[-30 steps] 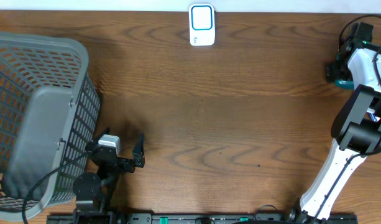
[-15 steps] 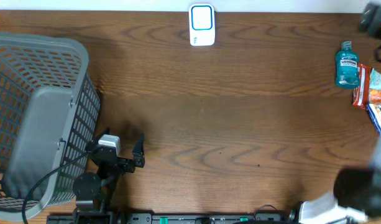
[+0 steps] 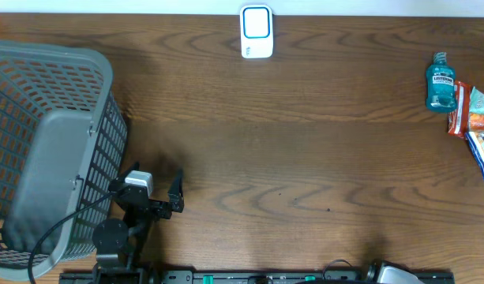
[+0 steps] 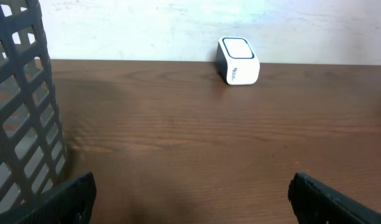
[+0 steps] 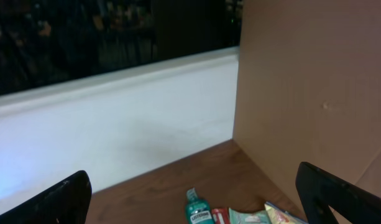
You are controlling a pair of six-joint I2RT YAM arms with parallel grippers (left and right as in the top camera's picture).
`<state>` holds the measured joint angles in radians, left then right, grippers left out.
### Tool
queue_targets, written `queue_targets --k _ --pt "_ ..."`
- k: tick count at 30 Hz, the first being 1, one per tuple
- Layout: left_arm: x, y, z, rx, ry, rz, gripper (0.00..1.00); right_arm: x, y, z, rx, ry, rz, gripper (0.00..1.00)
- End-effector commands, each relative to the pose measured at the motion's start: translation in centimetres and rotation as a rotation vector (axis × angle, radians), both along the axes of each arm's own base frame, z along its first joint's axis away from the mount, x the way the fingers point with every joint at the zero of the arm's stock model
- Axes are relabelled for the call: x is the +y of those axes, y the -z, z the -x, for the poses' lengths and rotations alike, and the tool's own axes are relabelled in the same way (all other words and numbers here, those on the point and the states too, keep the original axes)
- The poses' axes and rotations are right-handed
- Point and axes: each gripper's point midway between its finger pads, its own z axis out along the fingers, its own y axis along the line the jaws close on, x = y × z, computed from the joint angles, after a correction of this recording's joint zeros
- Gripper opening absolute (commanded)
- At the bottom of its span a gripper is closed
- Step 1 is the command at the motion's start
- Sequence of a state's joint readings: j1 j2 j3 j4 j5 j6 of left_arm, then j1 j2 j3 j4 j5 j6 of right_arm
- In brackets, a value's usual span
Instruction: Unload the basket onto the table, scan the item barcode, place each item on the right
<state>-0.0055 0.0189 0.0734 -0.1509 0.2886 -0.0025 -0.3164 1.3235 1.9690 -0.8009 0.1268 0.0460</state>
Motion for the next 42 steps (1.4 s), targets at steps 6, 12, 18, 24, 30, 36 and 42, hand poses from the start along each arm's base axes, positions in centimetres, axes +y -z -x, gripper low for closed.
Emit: queue_targets --k 6,12,18,24,30,36,42 --pt "0.0 1.3 0.1 0.036 0.003 -0.005 0.98 1.6 -1.2 3.8 -0.031 -0.012 -0.009 0.99" --pt "0.0 1.3 0.1 0.036 0.002 -0.005 0.98 4.0 1.4 11.1 0.084 -0.013 -0.046 0.99" --pt "0.0 1.3 0.1 0.036 0.003 -0.005 0.98 6.9 5.4 20.3 0.200 -0.014 -0.083 0.99" --pt "0.0 1.3 0.1 0.036 0.002 -0.005 0.98 9.3 7.7 28.4 0.175 -0.049 -0.050 0.99" --pt "0.0 1.3 0.1 0.036 0.002 -0.005 0.98 10.6 7.9 34.7 -0.009 -0.199 -0.002 0.99" --pt "0.0 1.3 0.1 0.036 0.002 -0.005 0.98 10.4 7.9 39.9 -0.225 -0.334 0.023 0.99" --pt "0.0 1.3 0.1 0.036 0.003 -0.005 0.98 10.2 8.9 41.0 -0.330 -0.342 0.036 0.99"
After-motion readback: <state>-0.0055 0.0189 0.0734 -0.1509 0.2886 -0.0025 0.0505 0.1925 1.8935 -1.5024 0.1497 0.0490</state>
